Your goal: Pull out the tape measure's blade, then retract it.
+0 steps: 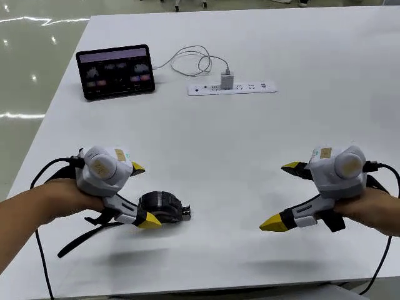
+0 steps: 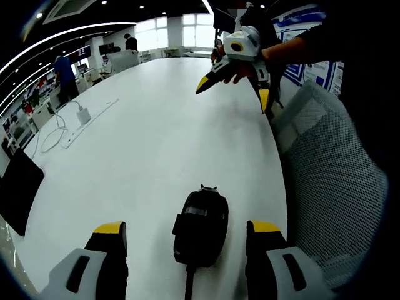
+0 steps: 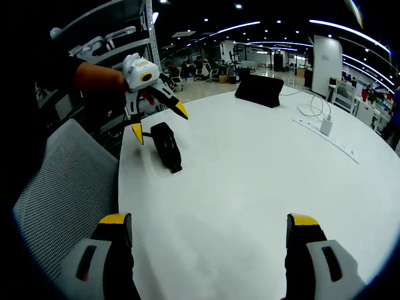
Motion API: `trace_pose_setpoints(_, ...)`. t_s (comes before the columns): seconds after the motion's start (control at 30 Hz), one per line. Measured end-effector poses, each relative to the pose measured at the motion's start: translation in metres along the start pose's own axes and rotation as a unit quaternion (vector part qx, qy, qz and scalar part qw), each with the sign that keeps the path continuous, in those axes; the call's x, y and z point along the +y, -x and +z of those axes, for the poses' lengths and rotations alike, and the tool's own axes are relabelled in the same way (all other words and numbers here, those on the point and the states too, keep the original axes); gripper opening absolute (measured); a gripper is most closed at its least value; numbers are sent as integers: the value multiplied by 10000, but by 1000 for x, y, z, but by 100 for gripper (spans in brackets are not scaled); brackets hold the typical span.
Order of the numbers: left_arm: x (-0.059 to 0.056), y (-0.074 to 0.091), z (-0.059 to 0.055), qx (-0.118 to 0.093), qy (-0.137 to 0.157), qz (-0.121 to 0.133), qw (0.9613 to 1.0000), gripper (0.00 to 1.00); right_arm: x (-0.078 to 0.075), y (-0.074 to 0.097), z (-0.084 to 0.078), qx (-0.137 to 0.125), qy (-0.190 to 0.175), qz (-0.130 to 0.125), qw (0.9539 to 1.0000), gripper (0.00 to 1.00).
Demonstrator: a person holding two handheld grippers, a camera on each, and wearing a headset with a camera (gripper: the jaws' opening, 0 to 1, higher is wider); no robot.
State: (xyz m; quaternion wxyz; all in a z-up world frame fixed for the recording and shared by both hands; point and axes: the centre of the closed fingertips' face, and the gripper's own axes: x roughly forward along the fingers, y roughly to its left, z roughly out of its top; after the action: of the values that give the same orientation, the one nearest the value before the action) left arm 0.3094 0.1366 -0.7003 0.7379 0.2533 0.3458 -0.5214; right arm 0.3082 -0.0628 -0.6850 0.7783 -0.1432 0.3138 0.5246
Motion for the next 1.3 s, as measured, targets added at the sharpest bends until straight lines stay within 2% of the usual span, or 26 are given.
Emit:
trace_pose_setpoints(0.1, 0, -5, -2, 140, -168, -33, 9998, 70, 3, -7, 4, 20, 83, 84, 9999, 98)
trace_pose_setpoints(0.2, -1, -10, -7, 314, -319, -168, 9989, 65, 8, -16, 6, 58, 170, 206, 9996, 97)
trace_pose_setpoints(0.47, -5, -15, -11, 544, -569, -361, 9962, 54, 19, -34, 11, 136, 451, 405, 9981, 94)
trace_pose_setpoints(0.63, -12, -19, -6, 528, -624, -445, 9957, 47, 25, -43, 11, 207, 573, 507, 9969, 91)
trace_pose_setpoints(0.7, -12, -22, -6, 562, -689, -447, 9950, 45, 28, -47, 13, 170, 460, 577, 9971, 90)
trace_pose_setpoints(0.8, -12, -25, -10, 670, -803, -431, 9936, 39, 30, -53, 14, 166, 622, 586, 9962, 88)
trace_pose_setpoints(0.83, -13, -25, -10, 686, -819, -452, 9932, 34, 31, -55, 15, 174, 621, 602, 9961, 88)
trace_pose_setpoints(0.93, -14, -25, -9, 701, -888, -502, 9923, 34, 35, -64, 18, 207, 810, 672, 9942, 86)
trace_pose_setpoints(1.0, -14, -25, -9, 696, -992, -560, 9911, 34, 40, -70, 24, 119, 1008, 800, 9916, 81)
trace_pose_setpoints(1.1, -16, -25, -10, 740, -1078, -581, 9897, 34, 45, -79, 34, -30, 1305, 840, 9879, 77)
trace_pose_setpoints(1.3, -15, -25, -11, 831, -1021, -573, 9896, 33, 54, -100, 47, -156, 1494, 952, 9841, 64)
